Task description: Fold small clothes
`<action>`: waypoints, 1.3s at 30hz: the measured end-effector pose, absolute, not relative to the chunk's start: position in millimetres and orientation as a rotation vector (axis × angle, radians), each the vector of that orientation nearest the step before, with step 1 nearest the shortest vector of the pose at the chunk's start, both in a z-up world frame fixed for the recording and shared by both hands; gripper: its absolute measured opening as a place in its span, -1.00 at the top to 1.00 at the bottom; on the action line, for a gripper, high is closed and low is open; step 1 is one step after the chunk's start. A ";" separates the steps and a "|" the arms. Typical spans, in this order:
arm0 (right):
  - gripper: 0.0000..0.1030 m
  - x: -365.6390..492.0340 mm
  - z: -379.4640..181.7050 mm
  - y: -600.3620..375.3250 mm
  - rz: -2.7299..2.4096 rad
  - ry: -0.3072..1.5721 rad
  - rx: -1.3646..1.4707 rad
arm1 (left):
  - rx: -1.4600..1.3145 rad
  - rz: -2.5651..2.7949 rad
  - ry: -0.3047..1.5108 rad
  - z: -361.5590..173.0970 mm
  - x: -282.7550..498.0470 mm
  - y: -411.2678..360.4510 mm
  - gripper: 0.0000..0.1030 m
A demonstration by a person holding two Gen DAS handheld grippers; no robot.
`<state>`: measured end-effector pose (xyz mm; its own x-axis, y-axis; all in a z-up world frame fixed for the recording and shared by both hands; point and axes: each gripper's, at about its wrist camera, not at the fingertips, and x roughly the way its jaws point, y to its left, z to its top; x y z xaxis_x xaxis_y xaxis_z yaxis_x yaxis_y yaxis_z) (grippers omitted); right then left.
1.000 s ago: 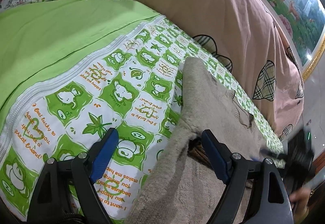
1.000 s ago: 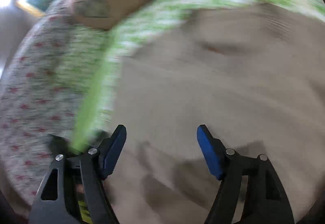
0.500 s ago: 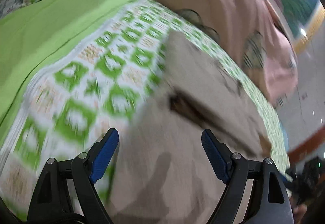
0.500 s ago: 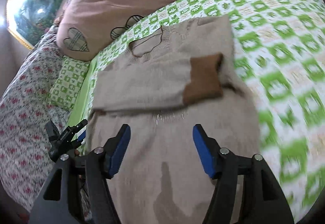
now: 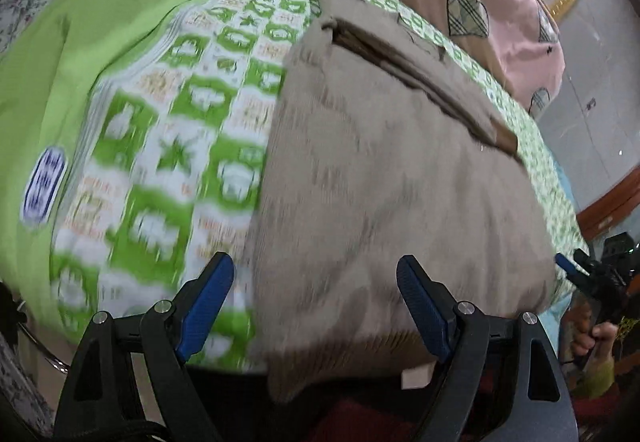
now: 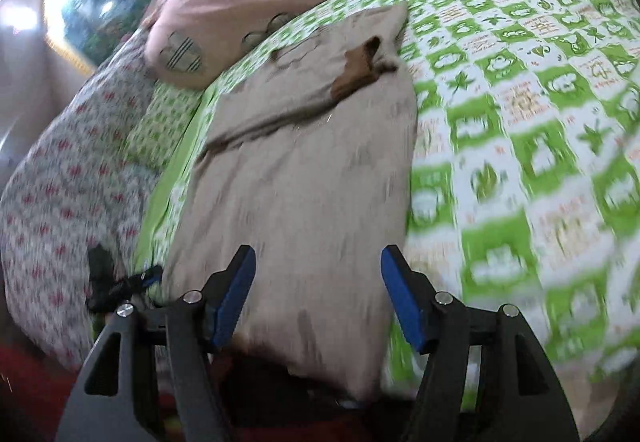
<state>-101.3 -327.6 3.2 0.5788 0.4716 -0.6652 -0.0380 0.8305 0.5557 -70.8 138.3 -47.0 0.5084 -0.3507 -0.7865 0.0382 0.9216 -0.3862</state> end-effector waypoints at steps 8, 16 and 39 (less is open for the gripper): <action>-0.28 -152.6 -30.4 -329.2 0.390 1.061 0.464 | -0.308 -0.358 1.037 -55.1 -93.5 128.6 -0.55; -0.28 -131.2 -59.2 -301.8 0.485 1.091 0.494 | -0.303 -0.473 1.028 -55.1 -91.9 132.7 -0.20; 0.82 -111.1 18.5 -283.7 0.767 0.909 0.538 | -0.437 -0.615 0.947 -37.6 -87.9 150.4 0.85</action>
